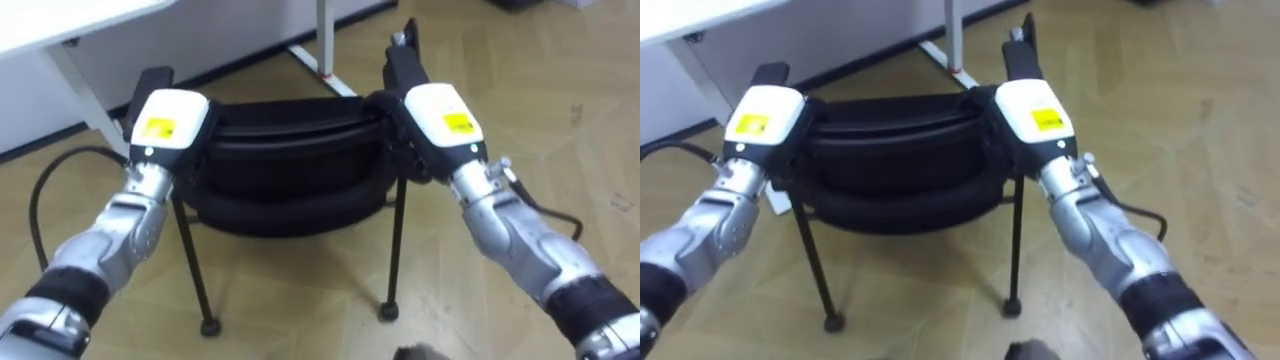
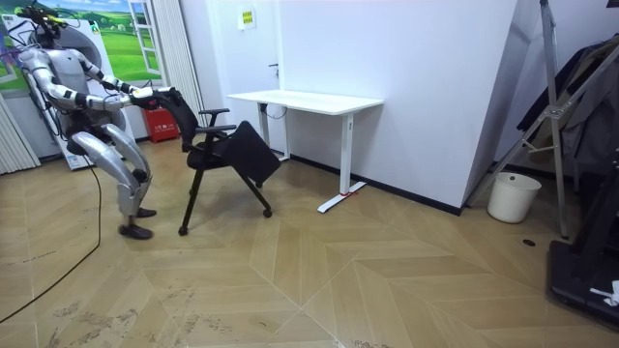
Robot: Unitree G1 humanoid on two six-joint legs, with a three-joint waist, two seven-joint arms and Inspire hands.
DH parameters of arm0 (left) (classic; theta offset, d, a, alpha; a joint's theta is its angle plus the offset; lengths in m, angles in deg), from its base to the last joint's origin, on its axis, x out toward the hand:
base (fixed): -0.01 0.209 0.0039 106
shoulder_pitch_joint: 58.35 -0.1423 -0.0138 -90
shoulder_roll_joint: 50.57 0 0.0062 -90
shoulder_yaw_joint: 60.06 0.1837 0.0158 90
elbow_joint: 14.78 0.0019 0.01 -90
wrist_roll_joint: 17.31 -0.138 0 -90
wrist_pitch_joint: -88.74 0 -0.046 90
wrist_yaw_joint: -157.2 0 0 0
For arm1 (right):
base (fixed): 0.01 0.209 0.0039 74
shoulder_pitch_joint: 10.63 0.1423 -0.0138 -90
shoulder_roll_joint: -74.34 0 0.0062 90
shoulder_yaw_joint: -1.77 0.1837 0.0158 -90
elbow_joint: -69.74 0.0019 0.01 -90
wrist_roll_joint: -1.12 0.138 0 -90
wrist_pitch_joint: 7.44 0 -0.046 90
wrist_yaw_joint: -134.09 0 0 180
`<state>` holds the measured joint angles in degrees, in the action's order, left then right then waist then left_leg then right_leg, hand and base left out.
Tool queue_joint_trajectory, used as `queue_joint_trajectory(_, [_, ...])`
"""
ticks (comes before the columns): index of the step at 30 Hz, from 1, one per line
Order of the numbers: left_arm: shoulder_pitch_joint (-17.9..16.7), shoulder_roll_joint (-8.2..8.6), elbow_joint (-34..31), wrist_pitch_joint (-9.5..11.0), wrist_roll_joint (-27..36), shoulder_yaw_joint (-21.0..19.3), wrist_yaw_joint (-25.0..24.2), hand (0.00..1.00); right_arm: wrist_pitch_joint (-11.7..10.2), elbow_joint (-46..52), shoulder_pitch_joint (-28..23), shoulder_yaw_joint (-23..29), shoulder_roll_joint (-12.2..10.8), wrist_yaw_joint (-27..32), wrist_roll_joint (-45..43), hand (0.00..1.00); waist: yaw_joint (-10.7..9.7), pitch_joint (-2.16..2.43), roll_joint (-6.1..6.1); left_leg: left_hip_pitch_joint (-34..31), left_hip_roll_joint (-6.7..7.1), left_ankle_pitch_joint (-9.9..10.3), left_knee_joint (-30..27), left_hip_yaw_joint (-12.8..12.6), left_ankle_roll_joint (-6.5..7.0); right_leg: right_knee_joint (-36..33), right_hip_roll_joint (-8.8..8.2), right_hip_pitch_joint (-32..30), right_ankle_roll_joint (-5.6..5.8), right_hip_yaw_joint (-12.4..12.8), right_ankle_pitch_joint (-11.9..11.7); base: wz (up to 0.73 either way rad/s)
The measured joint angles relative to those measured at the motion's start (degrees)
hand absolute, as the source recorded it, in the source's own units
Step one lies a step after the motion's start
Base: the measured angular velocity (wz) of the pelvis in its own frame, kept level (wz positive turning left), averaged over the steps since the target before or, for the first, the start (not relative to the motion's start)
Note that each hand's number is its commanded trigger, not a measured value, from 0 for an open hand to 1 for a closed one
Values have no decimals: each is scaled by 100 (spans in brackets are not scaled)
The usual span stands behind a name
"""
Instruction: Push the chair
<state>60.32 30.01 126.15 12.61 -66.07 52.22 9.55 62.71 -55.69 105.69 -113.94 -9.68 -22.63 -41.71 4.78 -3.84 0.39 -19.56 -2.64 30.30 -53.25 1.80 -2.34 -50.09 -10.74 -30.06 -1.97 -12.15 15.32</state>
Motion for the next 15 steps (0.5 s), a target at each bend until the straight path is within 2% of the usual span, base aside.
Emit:
queue_joint_trajectory(1, [23,25,-14,-31,-12,-63,44,100,13,-47,124,1,-6,-17,0,100,52,20,39,11,-140,-8,58,10,-140,-17,96,11,-123,-119,115,14])
queue_joint_trajectory(2, [44,30,-24,-63,-22,-77,63,100,17,-85,191,-1,-14,-41,0,100,60,40,65,11,-233,-32,82,14,-198,-8,134,39,-180,-200,161,25])
queue_joint_trajectory(4, [89,63,-33,-203,-35,-109,78,100,74,-228,378,-1,-79,-229,0,100,90,32,7,105,-473,-119,146,-23,-367,-26,241,194,-334,-400,404,27])
queue_joint_trajectory(5, [91,65,-31,-236,-35,-110,78,100,106,-237,439,-9,-87,-327,5,100,160,48,-5,133,-535,-155,75,-24,-353,-85,289,244,-386,-430,538,8])
queue_joint_trajectory(6, [94,70,-26,-247,-32,-107,86,100,106,-240,500,-11,-84,-350,18,100,183,43,-7,127,-569,-186,-52,-18,-330,-115,297,290,-411,-475,612,11])
queue_joint_trajectory(7, [92,98,-37,-286,-30,-74,108,100,114,-247,511,-47,-82,-353,61,100,196,16,-52,80,-574,-328,-316,0,-266,-236,276,380,-427,-504,777,18])
queue_joint_trajectory(8, [55,117,-38,-317,-32,-66,133,100,113,-262,489,-64,-84,-355,81,100,220,13,-70,-30,-606,-549,-745,3,-210,-358,265,471,-444,-521,948,16])
queue_joint_trajectory(9, [20,131,-34,-339,-24,-54,164,100,107,-271,473,-73,-87,-355,80,100,235,14,-63,-106,-626,-712,-973,6,-184,-403,266,523,-455,-527,1022,9])
queue_joint_trajectory(10, [-58,169,-45,-395,-14,-29,236,100,94,-273,432,-102,-84,-351,76,100,243,13,-32,-282,-660,-1111,-1384,6,-138,-471,257,645,-477,-550,1133,14])
queue_joint_trajectory(11, [-106,189,-50,-415,-1,-6,257,100,57,-271,405,-119,-55,-350,68,100,207,17,-42,-440,-633,-1513,-1717,12,-118,-565,167,748,-489,-597,1238,27])
queue_joint_trajectory(13, [-110,278,-55,-481,27,38,259,100,-7,-269,375,-112,44,-350,78,100,149,9,-49,-647,-526,-1860,-2009,61,-110,-687,25,865,-446,-672,1406,43])
queue_joint_trajectory(15, [-109,330,-29,-533,42,64,295,100,-11,-273,383,-117,95,-348,88,100,177,2,-42,-820,-444,-1826,-2059,-17,-96,-791,-72,913,-430,-666,1535,17])
